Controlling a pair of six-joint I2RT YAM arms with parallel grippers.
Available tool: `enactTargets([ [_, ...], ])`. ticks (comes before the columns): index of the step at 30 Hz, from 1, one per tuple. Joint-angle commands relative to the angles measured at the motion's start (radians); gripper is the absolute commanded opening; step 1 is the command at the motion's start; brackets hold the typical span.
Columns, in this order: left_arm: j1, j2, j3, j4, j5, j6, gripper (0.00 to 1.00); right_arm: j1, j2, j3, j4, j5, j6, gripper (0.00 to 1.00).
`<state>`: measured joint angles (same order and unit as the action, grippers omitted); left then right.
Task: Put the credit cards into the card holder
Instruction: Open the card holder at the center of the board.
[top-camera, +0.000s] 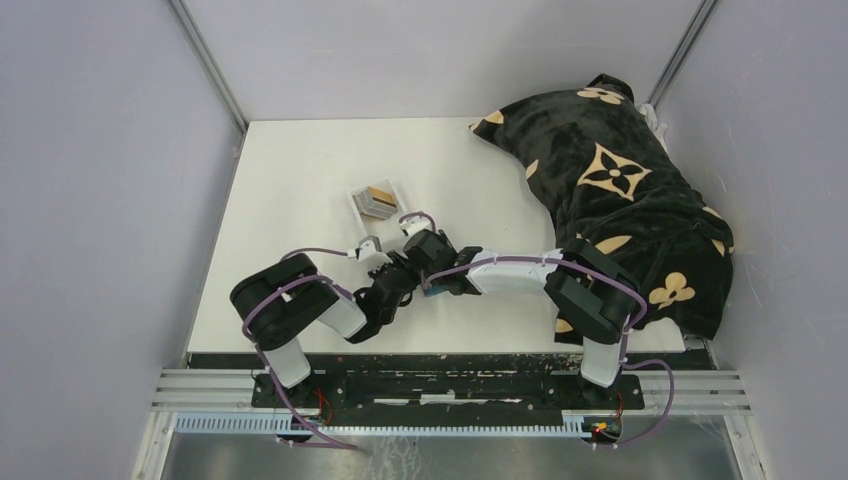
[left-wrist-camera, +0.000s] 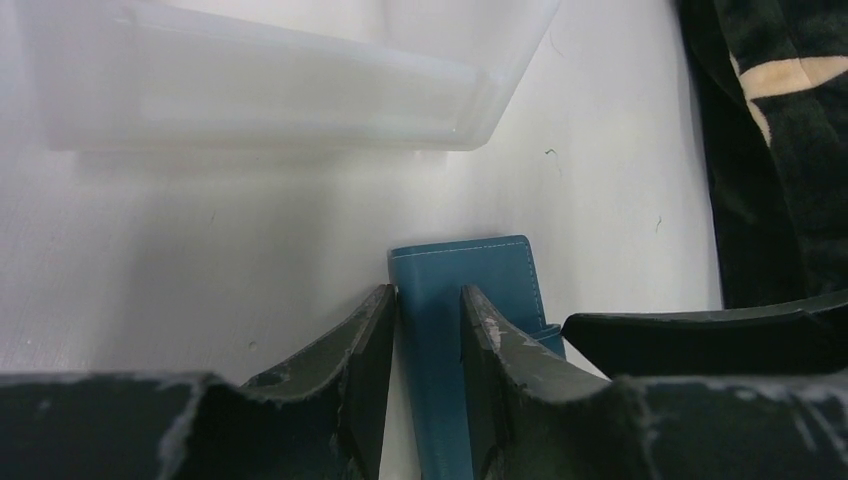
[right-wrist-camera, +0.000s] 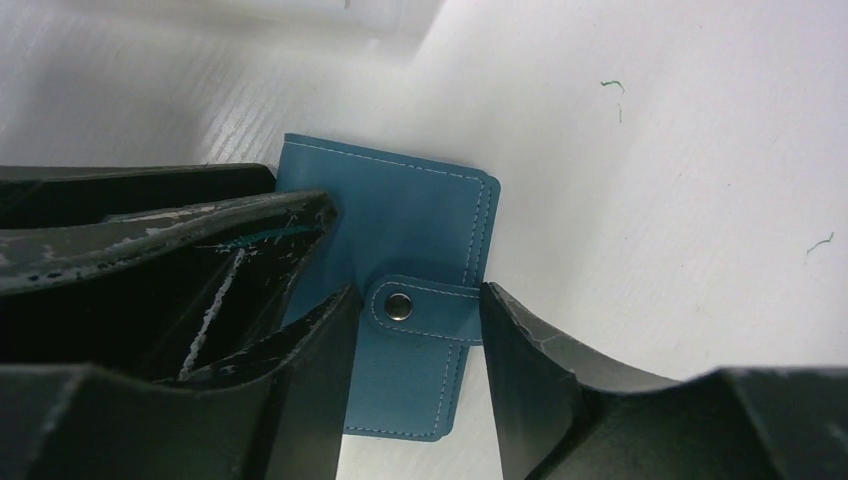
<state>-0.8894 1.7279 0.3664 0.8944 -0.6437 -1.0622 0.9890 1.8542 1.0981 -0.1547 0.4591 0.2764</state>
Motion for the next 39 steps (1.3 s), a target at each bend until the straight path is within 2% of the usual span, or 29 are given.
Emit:
enactTargets([
  [1,0.003,0.056,-0.043,-0.06,0.024,-0.031,0.38,0.016,0.061,0.022,-0.098,0.078,0.068,0.52],
  [5,0.004,0.084,-0.049,-0.029,0.039,-0.04,0.38,0.019,0.075,0.024,-0.133,0.129,0.1,0.43],
  [9,0.003,0.108,-0.048,-0.006,0.05,-0.044,0.37,0.019,0.085,0.025,-0.157,0.146,0.122,0.37],
  [19,0.003,0.135,-0.049,0.027,0.059,-0.05,0.37,0.017,0.063,0.018,-0.182,0.127,0.143,0.18],
  [28,0.003,0.152,-0.033,0.027,0.064,-0.038,0.37,-0.011,-0.038,-0.049,-0.111,-0.007,0.197,0.09],
  [39,0.003,0.16,-0.02,0.018,0.112,-0.037,0.36,-0.102,-0.175,-0.164,0.035,-0.221,0.291,0.07],
])
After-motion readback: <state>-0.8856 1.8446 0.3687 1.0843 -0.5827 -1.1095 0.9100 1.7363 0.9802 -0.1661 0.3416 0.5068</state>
